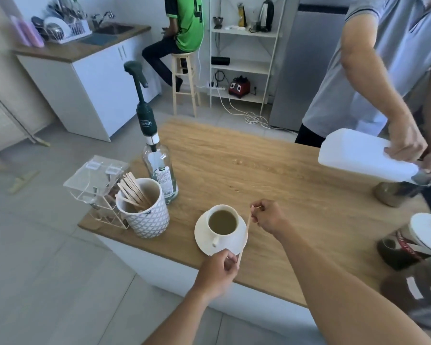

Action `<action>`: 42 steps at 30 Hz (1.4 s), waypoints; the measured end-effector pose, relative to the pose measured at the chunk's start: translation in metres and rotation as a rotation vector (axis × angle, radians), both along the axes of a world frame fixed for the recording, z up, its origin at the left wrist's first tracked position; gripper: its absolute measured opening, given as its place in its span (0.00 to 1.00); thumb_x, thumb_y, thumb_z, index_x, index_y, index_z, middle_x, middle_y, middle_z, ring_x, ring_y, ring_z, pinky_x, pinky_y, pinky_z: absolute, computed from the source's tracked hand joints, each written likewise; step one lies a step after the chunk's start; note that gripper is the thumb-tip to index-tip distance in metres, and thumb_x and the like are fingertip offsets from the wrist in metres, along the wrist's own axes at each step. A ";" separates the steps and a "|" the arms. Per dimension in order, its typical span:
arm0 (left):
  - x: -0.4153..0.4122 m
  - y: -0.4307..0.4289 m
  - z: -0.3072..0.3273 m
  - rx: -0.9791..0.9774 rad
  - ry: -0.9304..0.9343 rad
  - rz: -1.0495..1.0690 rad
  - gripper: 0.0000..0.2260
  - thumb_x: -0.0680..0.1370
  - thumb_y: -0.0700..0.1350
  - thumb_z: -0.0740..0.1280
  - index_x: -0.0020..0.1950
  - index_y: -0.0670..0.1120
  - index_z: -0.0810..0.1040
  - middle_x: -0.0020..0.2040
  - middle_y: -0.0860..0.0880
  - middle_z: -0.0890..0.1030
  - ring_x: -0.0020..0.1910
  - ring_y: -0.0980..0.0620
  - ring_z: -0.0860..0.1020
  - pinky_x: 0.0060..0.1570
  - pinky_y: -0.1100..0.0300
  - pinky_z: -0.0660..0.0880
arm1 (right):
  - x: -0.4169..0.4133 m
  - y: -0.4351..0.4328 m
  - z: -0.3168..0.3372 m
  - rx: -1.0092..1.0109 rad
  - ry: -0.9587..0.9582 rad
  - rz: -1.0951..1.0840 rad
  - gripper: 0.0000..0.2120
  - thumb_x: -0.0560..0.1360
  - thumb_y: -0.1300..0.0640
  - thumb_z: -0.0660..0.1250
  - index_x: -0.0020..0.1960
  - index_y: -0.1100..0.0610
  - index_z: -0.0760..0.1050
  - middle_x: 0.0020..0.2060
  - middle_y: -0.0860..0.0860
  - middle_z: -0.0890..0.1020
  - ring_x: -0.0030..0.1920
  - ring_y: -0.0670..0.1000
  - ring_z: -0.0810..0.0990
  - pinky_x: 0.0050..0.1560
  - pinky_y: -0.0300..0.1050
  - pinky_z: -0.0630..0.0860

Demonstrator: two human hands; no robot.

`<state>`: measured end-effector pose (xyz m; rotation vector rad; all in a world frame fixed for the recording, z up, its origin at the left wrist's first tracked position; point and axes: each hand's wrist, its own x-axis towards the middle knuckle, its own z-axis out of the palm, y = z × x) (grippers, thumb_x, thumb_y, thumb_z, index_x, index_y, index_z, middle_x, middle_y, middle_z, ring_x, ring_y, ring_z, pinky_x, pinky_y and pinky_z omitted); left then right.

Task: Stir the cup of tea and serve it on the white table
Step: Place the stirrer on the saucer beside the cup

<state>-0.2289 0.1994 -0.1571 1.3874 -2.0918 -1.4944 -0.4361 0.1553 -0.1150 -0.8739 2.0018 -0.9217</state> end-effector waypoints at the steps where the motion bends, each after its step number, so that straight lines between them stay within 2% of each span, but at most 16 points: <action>1: 0.000 0.003 -0.003 0.000 -0.003 0.027 0.01 0.76 0.50 0.66 0.44 0.54 0.76 0.38 0.56 0.82 0.33 0.59 0.77 0.41 0.55 0.80 | -0.001 -0.002 -0.006 0.015 -0.009 0.016 0.05 0.79 0.64 0.61 0.48 0.60 0.76 0.30 0.52 0.77 0.30 0.49 0.76 0.33 0.39 0.71; 4: -0.001 0.009 -0.007 -0.047 -0.007 0.096 0.03 0.76 0.49 0.68 0.48 0.54 0.76 0.38 0.58 0.82 0.35 0.61 0.79 0.39 0.64 0.76 | -0.002 -0.006 -0.020 0.037 -0.015 0.042 0.06 0.78 0.63 0.61 0.46 0.57 0.76 0.29 0.52 0.78 0.30 0.50 0.76 0.35 0.44 0.72; 6: -0.001 0.013 -0.008 -0.093 -0.017 0.147 0.03 0.76 0.49 0.69 0.48 0.55 0.76 0.37 0.59 0.81 0.37 0.62 0.79 0.40 0.65 0.75 | -0.001 -0.007 -0.027 0.035 -0.011 0.062 0.06 0.77 0.63 0.61 0.45 0.57 0.76 0.29 0.52 0.78 0.30 0.50 0.75 0.35 0.44 0.73; 10: -0.002 0.017 -0.012 -0.172 -0.041 0.222 0.02 0.76 0.47 0.68 0.47 0.55 0.78 0.35 0.61 0.81 0.36 0.62 0.79 0.41 0.62 0.77 | -0.002 -0.009 -0.042 0.049 0.025 0.076 0.07 0.74 0.61 0.61 0.43 0.53 0.76 0.33 0.52 0.80 0.35 0.54 0.78 0.46 0.51 0.79; 14: -0.006 0.019 -0.016 -0.218 -0.035 0.265 0.01 0.76 0.48 0.68 0.47 0.53 0.79 0.41 0.59 0.84 0.41 0.60 0.82 0.44 0.58 0.79 | -0.005 -0.011 -0.052 0.050 0.015 0.047 0.07 0.73 0.60 0.65 0.39 0.50 0.75 0.33 0.51 0.81 0.35 0.54 0.80 0.47 0.55 0.81; 20: -0.006 0.024 -0.015 -0.251 -0.066 0.275 0.07 0.75 0.51 0.71 0.51 0.54 0.79 0.41 0.58 0.83 0.40 0.61 0.80 0.44 0.61 0.77 | -0.002 -0.011 -0.048 0.017 0.032 0.049 0.03 0.74 0.59 0.67 0.42 0.52 0.77 0.31 0.48 0.80 0.36 0.53 0.80 0.48 0.52 0.80; 25: -0.004 0.024 -0.014 -0.279 -0.083 0.260 0.07 0.75 0.50 0.72 0.52 0.54 0.78 0.41 0.59 0.80 0.37 0.65 0.77 0.42 0.65 0.74 | -0.002 -0.010 -0.051 0.040 0.012 0.041 0.05 0.73 0.58 0.68 0.41 0.49 0.77 0.35 0.50 0.83 0.40 0.55 0.82 0.50 0.53 0.81; 29: -0.005 0.027 -0.013 -0.308 -0.081 0.258 0.07 0.76 0.52 0.70 0.53 0.54 0.77 0.40 0.60 0.78 0.37 0.67 0.76 0.38 0.72 0.69 | -0.003 -0.009 -0.050 0.041 0.002 0.050 0.03 0.74 0.57 0.68 0.48 0.52 0.77 0.38 0.50 0.83 0.44 0.56 0.83 0.52 0.51 0.80; 34: -0.009 0.029 -0.012 -0.285 -0.085 0.310 0.05 0.79 0.53 0.64 0.53 0.55 0.75 0.42 0.58 0.80 0.36 0.62 0.76 0.38 0.64 0.71 | -0.006 -0.006 -0.049 0.044 -0.034 0.050 0.08 0.74 0.57 0.67 0.53 0.55 0.78 0.42 0.52 0.84 0.42 0.55 0.83 0.53 0.53 0.80; 36: -0.007 0.028 -0.010 -0.272 -0.092 0.347 0.04 0.80 0.52 0.63 0.50 0.55 0.75 0.41 0.57 0.81 0.35 0.61 0.76 0.38 0.62 0.71 | -0.008 -0.004 -0.045 0.051 -0.032 0.040 0.09 0.75 0.60 0.63 0.54 0.56 0.77 0.43 0.53 0.84 0.39 0.53 0.82 0.46 0.48 0.80; 38: -0.003 0.026 -0.007 -0.281 -0.097 0.380 0.05 0.80 0.52 0.62 0.47 0.54 0.74 0.39 0.57 0.81 0.34 0.59 0.76 0.36 0.60 0.71 | -0.011 -0.001 -0.038 0.067 -0.004 0.044 0.09 0.76 0.61 0.60 0.54 0.54 0.75 0.42 0.54 0.82 0.38 0.52 0.80 0.39 0.43 0.74; 40: 0.001 0.022 -0.004 -0.310 -0.106 0.398 0.05 0.80 0.51 0.62 0.45 0.53 0.74 0.38 0.56 0.81 0.32 0.57 0.75 0.36 0.59 0.71 | -0.014 0.002 -0.036 0.068 0.012 0.035 0.09 0.76 0.60 0.60 0.54 0.52 0.75 0.41 0.55 0.82 0.40 0.53 0.80 0.41 0.44 0.74; 42: 0.006 0.017 0.001 -0.338 -0.114 0.416 0.05 0.80 0.50 0.62 0.46 0.52 0.75 0.38 0.55 0.81 0.33 0.56 0.75 0.36 0.56 0.74 | -0.015 0.004 -0.035 0.060 0.011 0.027 0.08 0.76 0.58 0.61 0.53 0.52 0.75 0.42 0.55 0.83 0.44 0.56 0.82 0.47 0.48 0.77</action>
